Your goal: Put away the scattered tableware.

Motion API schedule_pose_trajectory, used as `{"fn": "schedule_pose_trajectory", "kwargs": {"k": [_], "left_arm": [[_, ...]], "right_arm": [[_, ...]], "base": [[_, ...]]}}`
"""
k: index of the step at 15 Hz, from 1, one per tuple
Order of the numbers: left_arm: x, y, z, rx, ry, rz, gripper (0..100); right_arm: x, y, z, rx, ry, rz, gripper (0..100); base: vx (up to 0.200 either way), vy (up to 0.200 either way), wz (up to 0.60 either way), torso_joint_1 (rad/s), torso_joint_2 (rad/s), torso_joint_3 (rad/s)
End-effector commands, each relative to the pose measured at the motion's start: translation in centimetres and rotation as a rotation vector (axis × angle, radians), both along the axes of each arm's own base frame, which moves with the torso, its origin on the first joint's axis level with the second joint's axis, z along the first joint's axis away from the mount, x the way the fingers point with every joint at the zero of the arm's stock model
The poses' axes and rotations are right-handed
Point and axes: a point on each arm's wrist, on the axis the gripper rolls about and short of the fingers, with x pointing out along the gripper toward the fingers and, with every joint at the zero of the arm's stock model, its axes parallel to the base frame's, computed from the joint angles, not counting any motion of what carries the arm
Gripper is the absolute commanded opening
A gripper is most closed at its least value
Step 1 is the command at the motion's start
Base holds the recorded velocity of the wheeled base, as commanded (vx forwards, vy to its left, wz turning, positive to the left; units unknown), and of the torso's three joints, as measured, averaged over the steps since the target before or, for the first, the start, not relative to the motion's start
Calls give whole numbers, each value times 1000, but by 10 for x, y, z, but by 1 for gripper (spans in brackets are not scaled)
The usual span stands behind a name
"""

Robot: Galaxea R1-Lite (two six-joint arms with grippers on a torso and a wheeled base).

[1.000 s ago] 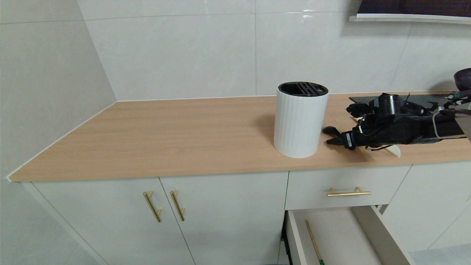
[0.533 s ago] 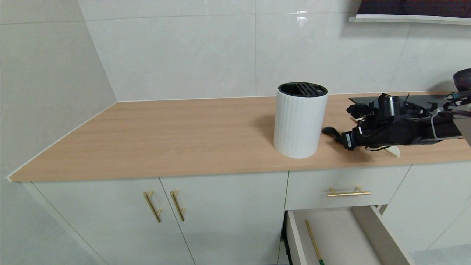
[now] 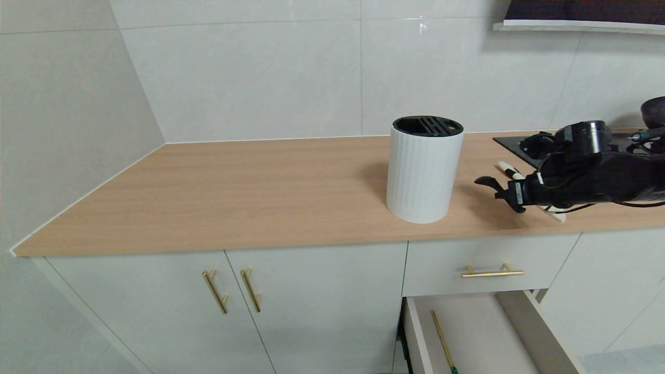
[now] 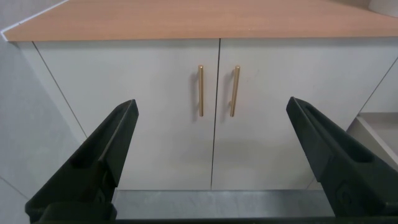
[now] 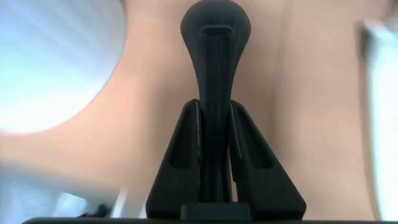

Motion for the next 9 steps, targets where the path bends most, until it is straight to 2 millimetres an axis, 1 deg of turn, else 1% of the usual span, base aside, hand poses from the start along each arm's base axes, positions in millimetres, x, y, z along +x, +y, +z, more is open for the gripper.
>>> {"fn": "schedule_pose_trajectory", "kwargs": {"k": [1, 2, 3, 4, 5, 7, 9], "left_arm": [[0, 0, 0, 0, 0, 0, 100], [0, 0, 0, 0, 1, 0, 100], [0, 0, 0, 0, 0, 0, 100], [0, 0, 0, 0, 1, 0, 100], [0, 0, 0, 0, 0, 0, 100], [0, 0, 0, 0, 0, 0, 100], [0, 0, 0, 0, 0, 0, 100]], "right_arm": [[-71, -5, 30, 20, -16, -82, 0], [-88, -5, 21, 7, 28, -131, 0], [-101, -5, 11, -7, 68, -147, 0], [-112, -4, 0, -16, 111, -147, 0], [-129, -1, -13, -17, 160, -135, 0], [-146, 3, -30, -33, 229, -124, 0], [-155, 10, -42, -101, 271, -159, 0]], "base": [[0, 0, 0, 0, 0, 0], [0, 0, 0, 0, 0, 0], [0, 0, 0, 0, 0, 0], [0, 0, 0, 0, 0, 0], [0, 0, 0, 0, 0, 0], [0, 0, 0, 0, 0, 0], [0, 0, 0, 0, 0, 0]]}}
